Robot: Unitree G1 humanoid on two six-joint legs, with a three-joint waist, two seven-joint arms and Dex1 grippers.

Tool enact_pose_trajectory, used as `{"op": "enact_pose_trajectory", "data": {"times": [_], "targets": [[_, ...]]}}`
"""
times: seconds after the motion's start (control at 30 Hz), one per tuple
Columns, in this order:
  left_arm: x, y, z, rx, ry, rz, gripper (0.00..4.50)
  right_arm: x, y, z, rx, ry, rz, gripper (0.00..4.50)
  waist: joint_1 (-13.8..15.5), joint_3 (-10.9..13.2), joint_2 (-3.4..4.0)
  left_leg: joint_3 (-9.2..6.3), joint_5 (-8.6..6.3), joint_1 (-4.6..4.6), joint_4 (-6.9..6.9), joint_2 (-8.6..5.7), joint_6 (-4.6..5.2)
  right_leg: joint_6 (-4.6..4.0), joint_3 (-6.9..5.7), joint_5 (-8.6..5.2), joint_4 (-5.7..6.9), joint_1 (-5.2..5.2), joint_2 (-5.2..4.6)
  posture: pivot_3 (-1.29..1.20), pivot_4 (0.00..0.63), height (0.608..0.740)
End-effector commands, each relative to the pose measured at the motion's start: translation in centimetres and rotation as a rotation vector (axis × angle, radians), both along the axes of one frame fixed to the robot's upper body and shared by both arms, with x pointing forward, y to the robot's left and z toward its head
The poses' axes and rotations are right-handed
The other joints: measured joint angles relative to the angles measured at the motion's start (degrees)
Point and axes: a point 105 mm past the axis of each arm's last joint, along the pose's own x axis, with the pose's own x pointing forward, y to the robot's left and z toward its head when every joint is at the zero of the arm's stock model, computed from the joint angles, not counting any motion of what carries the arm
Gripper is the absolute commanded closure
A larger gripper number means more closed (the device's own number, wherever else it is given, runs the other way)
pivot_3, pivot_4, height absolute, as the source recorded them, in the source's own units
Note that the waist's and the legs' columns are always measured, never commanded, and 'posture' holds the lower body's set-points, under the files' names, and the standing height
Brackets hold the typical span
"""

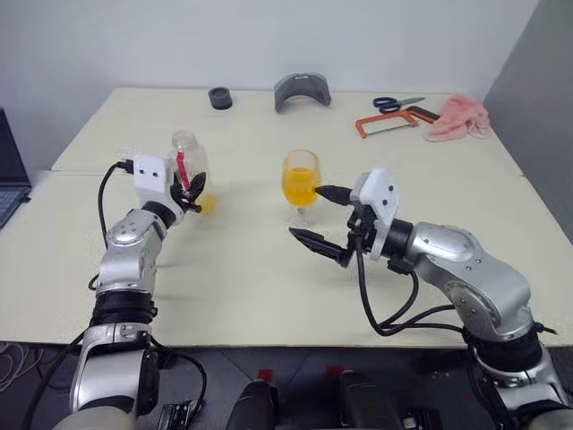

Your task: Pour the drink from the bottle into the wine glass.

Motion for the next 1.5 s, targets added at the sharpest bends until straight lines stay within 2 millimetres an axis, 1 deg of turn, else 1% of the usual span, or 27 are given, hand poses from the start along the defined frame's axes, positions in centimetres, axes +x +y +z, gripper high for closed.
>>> {"op": "enact_pose_trajectory", "data": {"times": [0.03, 0.13, 0.23, 0.27, 0.33, 0.4, 0.5, 0.57, 0.63, 0.67, 0.77, 0.8, 0.93, 1.1, 1.2, 1.3, 1.37, 1.43, 1.5], "targets": [[-0.3, 0.4, 1.5, -0.026, -0.059, -0.016, 2.82, -0.4, 1.3, 0.6, -0.016, -0.032, 0.064, 0.0, 0.35, -0.01, -0.02, 0.0, 0.0, 0.0, 0.02, -0.01, 0.0, 0.0, 0.0, 0.0, 0.0, 0.01, -0.02, 0.0, 0.15, 0.74], [-0.2, 0.5, 1.2, -0.029, -0.055, -0.032, 2.82, -0.3, 2.0, 0.5, -0.031, -0.039, 0.089, 0.0, 0.54, -0.03, -0.04, 0.0, 0.0, -0.01, 0.03, -0.02, -0.01, 0.0, -0.01, 0.0, -0.01, 0.02, -0.03, 0.0, 0.15, 0.74], [-0.1, 0.4, 1.2, -0.017, -0.091, -0.066, 2.82, -0.2, 2.5, 0.7, -0.035, -0.049, 0.102, 0.0, 0.48, -0.03, -0.05, 0.04, 0.0, 0.01, 0.02, -0.05, -0.01, 0.0, 0.0, 0.0, -0.01, 0.02, -0.01, 0.0, 0.15, 0.74], [-0.1, 0.4, 1.2, -0.04, -0.101, -0.076, 2.82, -0.1, 2.6, 0.7, -0.035, -0.049, 0.103, 0.0, 0.48, -0.03, -0.05, 0.04, 0.0, 0.01, 0.02, -0.05, 0.0, 0.0, 0.0, 0.0, -0.01, 0.01, 0.0, 0.0, 0.15, 0.74], [-0.1, 0.3, 1.0, -0.033, -0.107, -0.086, 2.82, -0.1, 2.6, 0.6, -0.037, -0.049, 0.103, 0.0, 0.49, -0.04, -0.05, 0.03, 0.0, 0.01, 0.02, -0.05, 0.0, -0.01, -0.01, 0.0, -0.01, 0.01, 0.0, 0.0, 0.15, 0.74], [0.0, 0.3, 0.6, 0.009, -0.113, -0.079, 2.82, -0.1, 2.5, 0.5, -0.038, -0.046, 0.102, 0.0, 0.49, -0.04, -0.06, 0.05, -0.01, 0.01, 0.02, -0.05, 0.01, -0.01, 0.02, 0.0, -0.02, 0.01, -0.02, 0.0, 0.15, 0.74], [0.0, 0.0, 0.1, 0.016, -0.117, -0.071, 2.82, -0.1, 2.4, 0.4, -0.04, -0.042, 0.097, 0.0, 0.49, -0.04, -0.06, 0.03, -0.03, 0.01, 0.02, -0.04, 0.04, -0.01, 0.0, 0.01, -0.01, 0.01, -0.01, 0.0, 0.15, 0.74], [-0.1, 0.0, 0.1, -0.006, -0.128, -0.067, 2.1, -0.1, 2.3, 0.4, -0.041, -0.04, 0.095, 0.0, 0.49, -0.04, -0.06, 0.03, -0.04, 0.01, 0.02, -0.04, 0.07, 0.0, 0.0, 0.01, -0.01, 0.01, -0.02, 0.0, 0.15, 0.74], [-0.3, -0.4, 0.0, -0.005, -0.136, -0.077, 1.57, -0.1, 2.2, 0.4, -0.042, -0.037, 0.095, 0.0, 0.48, -0.04, -0.06, 0.03, -0.04, 0.01, 0.02, -0.03, 0.07, 0.0, 0.01, 0.01, -0.01, 0.01, -0.02, 0.0, 0.15, 0.74], [-0.4, -0.6, 0.0, -0.004, -0.139, -0.079, 1.18, -0.1, 2.2, 0.3, -0.043, -0.036, 0.094, 0.0, 0.43, -0.04, -0.06, 0.04, -0.04, 0.01, 0.02, -0.03, 0.07, 0.0, 0.02, 0.01, -0.01, 0.01, -0.02, 0.0, 0.15, 0.74], [-0.7, -0.9, 0.0, -0.016, -0.148, -0.085, 0.24, -0.2, 2.1, 0.2, -0.047, -0.032, 0.093, 0.0, 0.37, -0.04, -0.06, 0.02, -0.04, 0.01, 0.01, -0.02, 0.08, 0.0, 0.0, 0.01, -0.01, 0.01, -0.02, 0.0, 0.15, 0.74], [-0.9, -1.1, -0.1, -0.018, -0.149, -0.092, 0.02, -0.3, 2.1, 0.1, -0.048, -0.031, 0.092, 0.0, 0.35, -0.04, -0.06, 0.02, -0.04, 0.01, 0.0, -0.01, 0.08, 0.0, 0.01, 0.0, -0.01, 0.01, -0.02, 0.0, 0.15, 0.74], [-2.1, -1.3, -0.5, -0.011, -0.152, -0.093, 0.02, -0.4, 1.4, -0.6, -0.063, -0.029, 0.078, 0.0, 0.3, -0.04, -0.07, 0.01, -0.04, 0.01, -0.01, 0.02, 0.08, 0.0, 0.02, 0.01, -0.02, 0.01, -0.04, 0.0, 0.15, 0.74], [-3.9, -1.0, -1.3, 0.007, -0.128, -0.05, 0.02, -0.6, 0.0, -2.3, -0.094, -0.021, 0.058, 0.0, 0.39, -0.05, -0.07, 0.0, -0.05, 0.02, -0.05, 0.04, 0.09, 0.0, 0.02, 0.0, -0.05, 0.02, -0.04, 0.0, 0.15, 0.74], [-5.1, -0.4, -1.8, 0.031, -0.111, -0.01, 0.02, -0.8, -1.0, -3.7, -0.108, -0.021, 0.031, 0.0, 0.47, -0.06, -0.09, 0.01, -0.05, 0.03, -0.06, 0.04, 0.09, 0.0, 0.02, 0.0, -0.07, 0.04, -0.03, 0.0, 0.15, 0.74], [-6.2, 0.4, -2.5, 0.044, -0.075, 0.061, 0.02, -0.7, -2.0, -5.2, -0.029, 0.005, -0.045, 0.0, 0.71, -0.08, -0.13, 0.03, -0.05, 0.05, -0.13, 0.09, 0.09, 0.0, 0.04, 0.0, -0.11, 0.05, -0.04, 0.0, 0.15, 0.74], [-6.7, 0.8, -2.9, 0.058, -0.054, 0.1, 0.02, -0.3, -2.8, -6.2, 0.039, 0.019, -0.133, 0.0, 0.73, -0.11, -0.17, 0.07, -0.05, 0.08, -0.19, 0.09, 0.09, 0.0, 0.07, 0.0, -0.12, 0.05, -0.04, 0.0, 0.15, 0.74], [-7.5, 1.1, -3.5, 0.069, -0.032, 0.137, 0.02, 0.3, -4.1, -7.3, 0.115, 0.029, -0.255, 0.0, 0.81, -0.11, -0.17, 0.09, -0.05, 0.15, -0.24, 0.1, 0.09, 0.0, 0.09, 0.0, -0.11, 0.09, -0.02, 0.0, 0.15, 0.74], [-8.4, 0.9, -3.9, 0.06, -0.026, 0.145, 0.02, 0.8, -6.0, -8.3, 0.185, 0.016, -0.406, 0.0, 0.96, -0.14, -0.21, 0.15, -0.05, 0.19, -0.27, 0.11, 0.09, 0.0, 0.13, 0.0, -0.12, 0.11, -0.04, 0.0, 0.15, 0.74]]}}
